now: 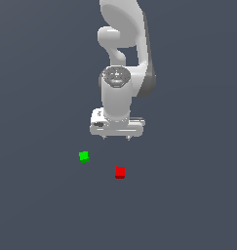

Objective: Stack the red cube on top of the green cube.

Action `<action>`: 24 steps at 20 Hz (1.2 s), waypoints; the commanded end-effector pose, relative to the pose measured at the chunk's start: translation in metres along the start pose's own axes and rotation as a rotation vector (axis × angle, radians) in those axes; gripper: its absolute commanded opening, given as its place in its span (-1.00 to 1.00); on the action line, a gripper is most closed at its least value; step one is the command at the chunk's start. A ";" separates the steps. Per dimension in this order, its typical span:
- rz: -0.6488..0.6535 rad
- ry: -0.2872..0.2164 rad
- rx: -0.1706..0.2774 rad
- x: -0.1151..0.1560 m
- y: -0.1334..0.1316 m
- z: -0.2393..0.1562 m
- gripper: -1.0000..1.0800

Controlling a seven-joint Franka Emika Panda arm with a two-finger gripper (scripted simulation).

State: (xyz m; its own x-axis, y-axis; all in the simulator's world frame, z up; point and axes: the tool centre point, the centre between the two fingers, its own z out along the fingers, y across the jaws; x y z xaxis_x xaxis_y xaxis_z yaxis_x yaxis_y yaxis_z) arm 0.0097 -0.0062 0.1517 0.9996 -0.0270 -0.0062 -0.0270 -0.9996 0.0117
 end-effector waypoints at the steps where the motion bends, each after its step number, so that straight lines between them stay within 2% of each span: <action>1: 0.002 0.000 0.001 0.007 -0.002 0.006 0.92; 16: 0.024 0.004 0.009 0.075 -0.015 0.061 0.92; 24: 0.031 0.006 0.011 0.097 -0.019 0.077 0.92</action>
State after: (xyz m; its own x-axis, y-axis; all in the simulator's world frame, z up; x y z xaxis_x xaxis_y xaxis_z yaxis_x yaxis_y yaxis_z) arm 0.1033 0.0085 0.0761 0.9984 -0.0566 -0.0013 -0.0566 -0.9984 0.0010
